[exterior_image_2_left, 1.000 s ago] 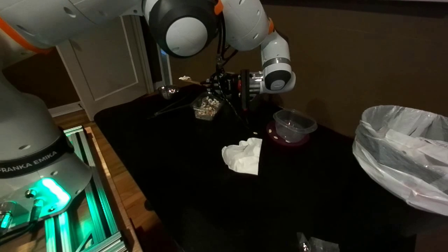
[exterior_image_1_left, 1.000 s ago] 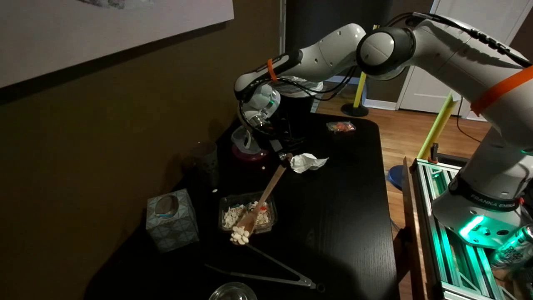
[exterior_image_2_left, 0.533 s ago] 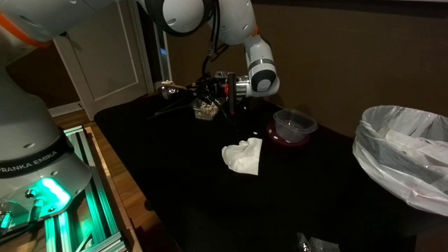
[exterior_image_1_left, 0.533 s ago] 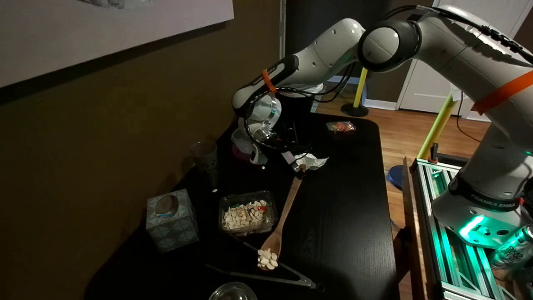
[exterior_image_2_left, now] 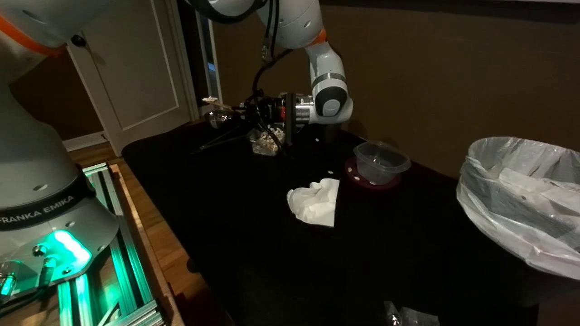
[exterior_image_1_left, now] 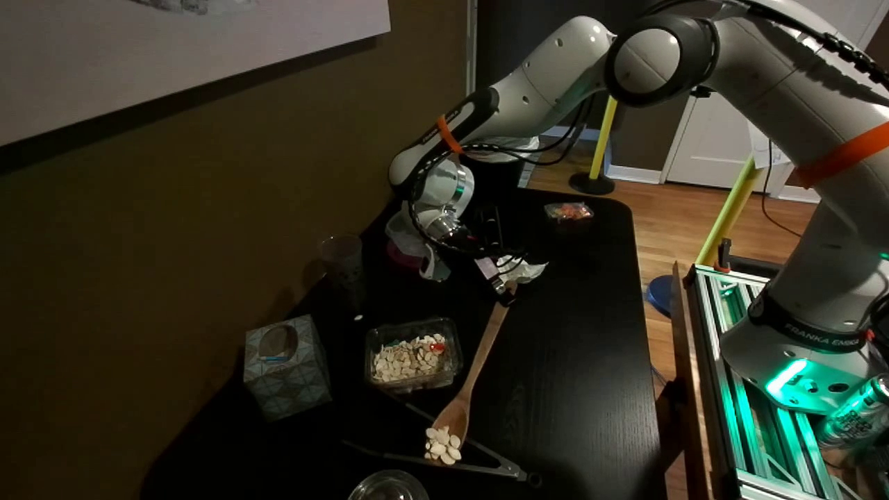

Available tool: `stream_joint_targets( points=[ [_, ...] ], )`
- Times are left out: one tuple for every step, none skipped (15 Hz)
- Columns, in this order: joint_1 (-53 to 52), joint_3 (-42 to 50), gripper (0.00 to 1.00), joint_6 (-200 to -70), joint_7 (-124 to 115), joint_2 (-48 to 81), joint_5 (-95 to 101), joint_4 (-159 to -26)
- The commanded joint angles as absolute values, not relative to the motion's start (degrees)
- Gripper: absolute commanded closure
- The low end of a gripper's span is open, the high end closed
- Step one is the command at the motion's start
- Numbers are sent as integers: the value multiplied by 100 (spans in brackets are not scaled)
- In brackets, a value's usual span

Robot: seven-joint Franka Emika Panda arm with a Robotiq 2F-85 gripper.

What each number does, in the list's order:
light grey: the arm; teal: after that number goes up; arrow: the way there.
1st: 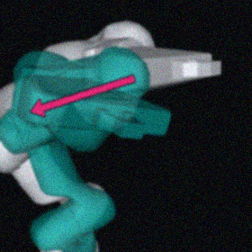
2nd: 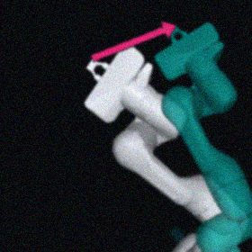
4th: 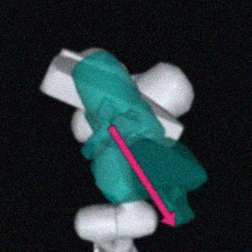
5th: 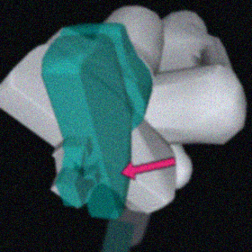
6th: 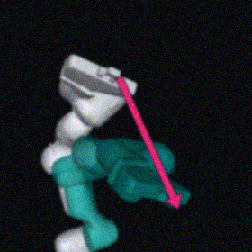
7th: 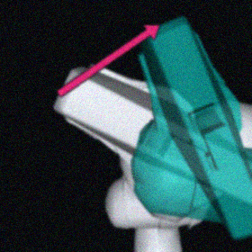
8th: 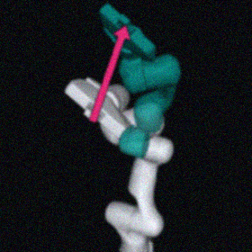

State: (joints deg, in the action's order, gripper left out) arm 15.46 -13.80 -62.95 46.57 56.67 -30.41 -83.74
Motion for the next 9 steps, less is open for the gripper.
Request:
stream_joint_targets(
  points=[
    [1413, -1147, 97, -6836, 5000, 5184, -3357, -9012],
    [1392, -1116, 97, -6968, 5055, 5110, -3424, -9109],
    [1367, -1085, 97, -7078, 5108, 5042, -3465, -9200],
    [1342, -1058, 97, -7177, 5146, 4975, -3497, -9288],
    [1317, -1031, 97, -7282, 5190, 4903, -3532, -9384],
    [1286, -1005, 97, -7423, 5255, 4811, -3553, -9503],
    [1255, -983, 97, -7552, 5299, 4730, -3591, -9608],
    [1227, -964, 97, -7663, 5341, 4664, -3628, -9700],
    [1197, -951, 97, -7793, 5370, 4588, -3665, -9801]
  ],
)
